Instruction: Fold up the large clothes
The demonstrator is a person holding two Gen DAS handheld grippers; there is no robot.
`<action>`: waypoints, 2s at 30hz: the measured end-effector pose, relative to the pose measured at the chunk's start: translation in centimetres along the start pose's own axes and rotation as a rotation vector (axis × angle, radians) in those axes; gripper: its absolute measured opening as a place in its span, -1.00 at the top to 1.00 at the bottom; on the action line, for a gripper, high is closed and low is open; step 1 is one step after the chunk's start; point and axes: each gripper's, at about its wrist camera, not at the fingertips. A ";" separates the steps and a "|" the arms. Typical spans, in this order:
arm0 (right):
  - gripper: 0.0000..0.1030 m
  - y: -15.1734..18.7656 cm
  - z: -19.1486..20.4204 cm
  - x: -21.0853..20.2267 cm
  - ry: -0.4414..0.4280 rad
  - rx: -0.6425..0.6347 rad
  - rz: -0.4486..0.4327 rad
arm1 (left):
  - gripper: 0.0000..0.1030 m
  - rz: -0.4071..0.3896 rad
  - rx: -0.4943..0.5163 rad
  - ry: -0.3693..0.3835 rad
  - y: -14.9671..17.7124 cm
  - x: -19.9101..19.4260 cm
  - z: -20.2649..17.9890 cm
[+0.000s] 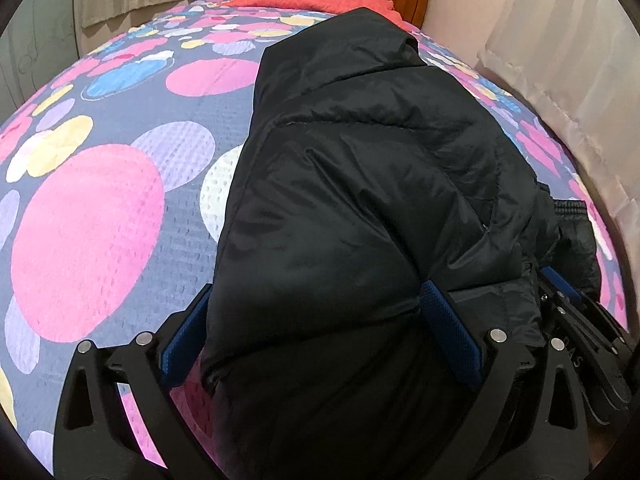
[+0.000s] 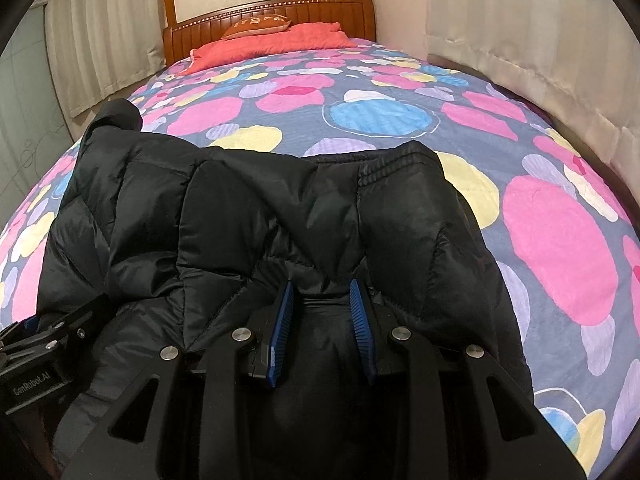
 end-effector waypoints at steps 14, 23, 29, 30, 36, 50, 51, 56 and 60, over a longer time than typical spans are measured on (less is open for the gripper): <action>0.37 -0.5 -1.0 -3.5 -0.051 0.031 -0.030 | -0.93 -0.032 -0.007 0.028 -0.3 -4.4 1.4; -0.06 -0.7 -2.3 -7.2 -0.043 0.050 -0.075 | -0.93 -0.070 -0.029 0.013 0.1 -7.2 3.2; -0.11 -0.6 -4.4 -7.8 -0.042 0.093 -0.071 | -0.93 -0.043 -0.133 0.075 1.2 -7.7 5.5; -0.14 -0.6 -4.8 -7.7 -0.045 0.104 -0.066 | -0.93 -0.039 -0.156 0.089 1.3 -7.7 5.8; -0.43 -0.4 -8.0 -5.9 -0.144 0.252 -0.014 | -0.93 0.045 -0.416 0.277 2.3 -5.5 8.4; -0.60 3.4 -11.3 -0.5 -0.363 0.520 0.107 | -0.96 0.105 -0.544 0.468 3.6 -1.7 7.8; -0.58 3.4 -11.1 -0.5 -0.367 0.513 0.108 | -0.96 0.112 -0.533 0.478 3.5 -1.5 7.6; -0.14 3.9 -10.1 -0.3 -0.397 0.513 0.109 | -0.81 0.136 -0.502 0.528 3.4 -1.0 6.5; 0.25 4.2 -9.8 -0.9 -0.441 0.528 0.102 | -0.59 0.128 -0.493 0.536 3.6 -1.4 6.5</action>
Point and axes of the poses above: each gripper's, at about its wrist camera, not at the fingertips, and x roughly the way its jaws point, z to its left, y to its underside, and after that the axes turned 2 degrees about -z, right-handed
